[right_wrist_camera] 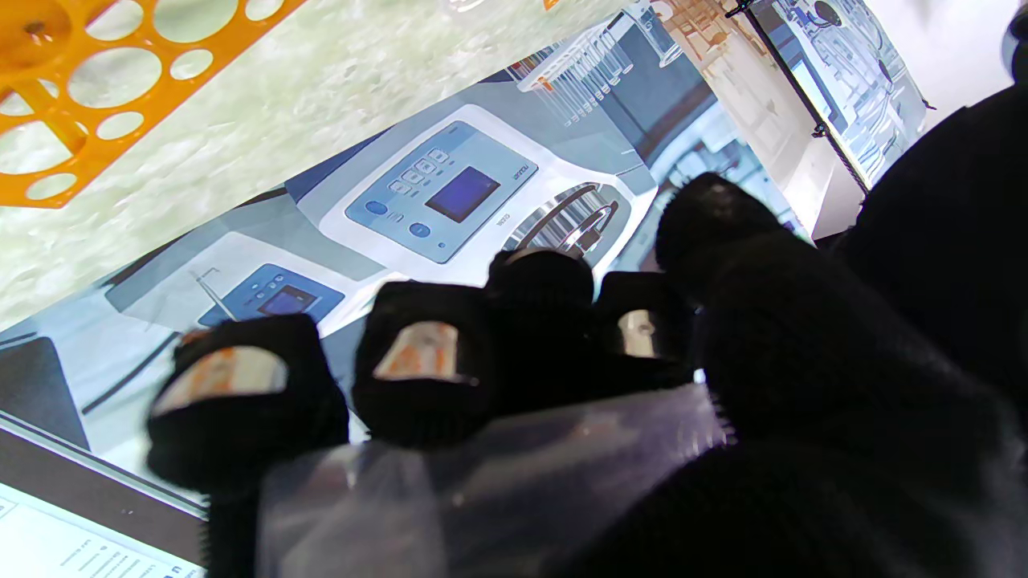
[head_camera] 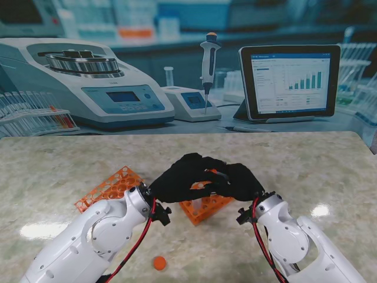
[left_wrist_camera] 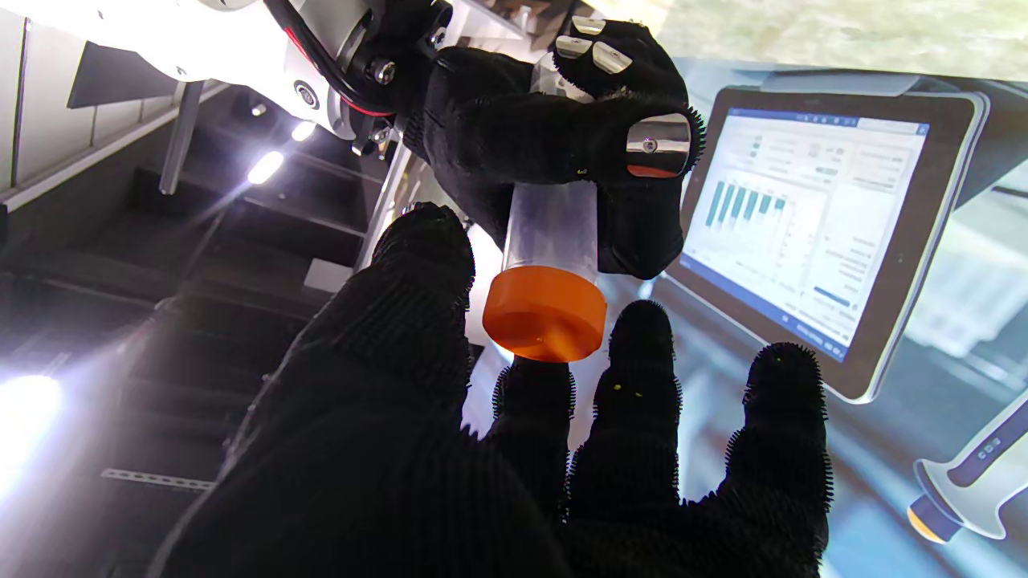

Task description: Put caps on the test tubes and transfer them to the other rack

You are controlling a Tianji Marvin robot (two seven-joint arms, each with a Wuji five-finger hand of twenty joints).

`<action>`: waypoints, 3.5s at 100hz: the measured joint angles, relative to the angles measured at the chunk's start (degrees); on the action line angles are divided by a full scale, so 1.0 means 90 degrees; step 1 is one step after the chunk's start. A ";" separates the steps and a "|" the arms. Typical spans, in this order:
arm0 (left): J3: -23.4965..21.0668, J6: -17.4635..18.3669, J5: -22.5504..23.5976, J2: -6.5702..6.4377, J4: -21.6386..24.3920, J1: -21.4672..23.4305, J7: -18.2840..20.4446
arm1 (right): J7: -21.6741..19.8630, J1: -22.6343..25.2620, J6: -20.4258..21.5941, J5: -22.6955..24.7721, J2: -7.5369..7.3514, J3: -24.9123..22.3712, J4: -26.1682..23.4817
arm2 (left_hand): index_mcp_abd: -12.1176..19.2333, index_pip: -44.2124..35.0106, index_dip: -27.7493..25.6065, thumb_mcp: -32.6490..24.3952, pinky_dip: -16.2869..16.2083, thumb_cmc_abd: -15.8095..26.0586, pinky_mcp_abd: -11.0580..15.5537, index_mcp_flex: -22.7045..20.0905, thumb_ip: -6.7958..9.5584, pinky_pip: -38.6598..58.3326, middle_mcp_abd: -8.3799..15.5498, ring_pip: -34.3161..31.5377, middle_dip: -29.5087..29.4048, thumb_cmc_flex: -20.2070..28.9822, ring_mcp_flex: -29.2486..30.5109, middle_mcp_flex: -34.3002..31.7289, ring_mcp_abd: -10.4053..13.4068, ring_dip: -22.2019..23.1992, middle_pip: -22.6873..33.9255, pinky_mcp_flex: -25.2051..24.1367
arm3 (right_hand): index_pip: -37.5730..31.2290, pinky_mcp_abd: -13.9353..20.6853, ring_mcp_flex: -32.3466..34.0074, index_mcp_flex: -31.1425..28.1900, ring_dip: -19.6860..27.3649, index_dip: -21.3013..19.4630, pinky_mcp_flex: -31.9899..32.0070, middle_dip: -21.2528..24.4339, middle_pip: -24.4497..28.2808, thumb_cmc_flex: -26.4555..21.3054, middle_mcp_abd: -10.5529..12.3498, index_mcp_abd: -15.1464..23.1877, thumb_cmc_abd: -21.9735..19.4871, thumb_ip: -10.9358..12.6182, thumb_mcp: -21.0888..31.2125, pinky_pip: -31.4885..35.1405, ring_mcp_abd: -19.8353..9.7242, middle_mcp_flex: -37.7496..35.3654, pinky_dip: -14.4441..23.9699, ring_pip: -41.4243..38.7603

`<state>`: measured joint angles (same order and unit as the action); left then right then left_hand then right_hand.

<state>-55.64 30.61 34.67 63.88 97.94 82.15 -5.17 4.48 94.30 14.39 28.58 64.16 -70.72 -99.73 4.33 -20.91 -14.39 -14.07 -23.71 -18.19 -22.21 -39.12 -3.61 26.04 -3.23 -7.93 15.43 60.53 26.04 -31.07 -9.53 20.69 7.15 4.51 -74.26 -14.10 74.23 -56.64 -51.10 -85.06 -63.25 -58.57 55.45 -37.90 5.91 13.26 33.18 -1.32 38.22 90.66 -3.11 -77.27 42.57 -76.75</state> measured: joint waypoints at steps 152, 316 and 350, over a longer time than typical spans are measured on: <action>0.0643 -0.0635 -0.0630 0.0083 -0.0313 -0.0715 0.0217 | 0.0164 0.0173 0.0339 -0.0086 -0.0007 -0.0038 -0.0015 | 0.0212 -0.3623 -0.3737 0.0358 -0.2980 -0.0236 0.1524 0.1092 -0.0372 0.7178 -0.0437 -0.1663 0.5626 0.0359 0.0645 -0.0403 0.0225 0.4957 0.0494 0.4142 | 0.0264 0.0015 0.0006 -0.0139 0.0161 0.0059 -0.0017 0.0134 -0.0099 0.0200 -0.0002 0.0074 -0.0011 -0.0026 -0.0117 -0.0060 -0.0006 -0.0003 -0.0085 0.0052; 0.0060 -0.0362 -0.0188 -0.0091 0.0421 -0.0451 0.0738 | 0.0258 -0.0008 0.0026 -0.0018 0.0067 0.0164 0.0017 | 0.0376 -0.4017 -0.4851 0.0356 -0.3086 -0.0086 0.1527 0.0922 -0.0515 0.6604 -0.0501 -0.6794 0.5569 0.0367 0.1624 -0.0922 0.0656 0.4719 0.2478 0.4260 | 0.2587 -0.0026 -0.0063 0.0828 0.1089 0.6227 0.1178 0.2925 -0.3727 -0.0243 -0.1050 -0.0370 -0.0310 -0.0347 -0.1299 -0.1421 0.0770 0.0771 -0.0629 0.4414; -0.0100 -0.0334 -0.0086 -0.0094 0.0579 -0.0345 0.0736 | 0.0232 -0.0056 -0.0010 -0.0086 0.0071 0.0183 0.0026 | 0.0376 -0.4012 -0.4851 0.0356 -0.3148 -0.0089 0.1527 0.0921 -0.0515 0.6593 -0.0501 -0.6807 0.5569 0.0367 0.1720 -0.0918 0.0648 0.4722 0.2363 0.4260 | 0.2516 -0.0026 -0.0061 0.0827 0.1090 0.6241 0.1129 0.2926 -0.3705 -0.0490 -0.1054 -0.0370 -0.0627 -0.0423 -0.1623 -0.1398 0.0771 0.0771 -0.0629 0.4260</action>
<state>-56.55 27.60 33.89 63.04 103.15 79.05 1.45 6.57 93.80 14.31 27.81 64.80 -69.08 -99.50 7.71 -57.02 -58.06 -10.87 -52.04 -18.99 -8.47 -30.82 -8.24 85.38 -7.74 -69.20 65.55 63.82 41.51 -39.33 -3.69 63.19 28.42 42.85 -51.62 -14.33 73.69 -49.19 -41.29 -28.89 -53.09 -32.24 22.10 -42.31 -3.58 9.93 27.54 -5.12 23.61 78.07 3.83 -70.33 36.91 -38.41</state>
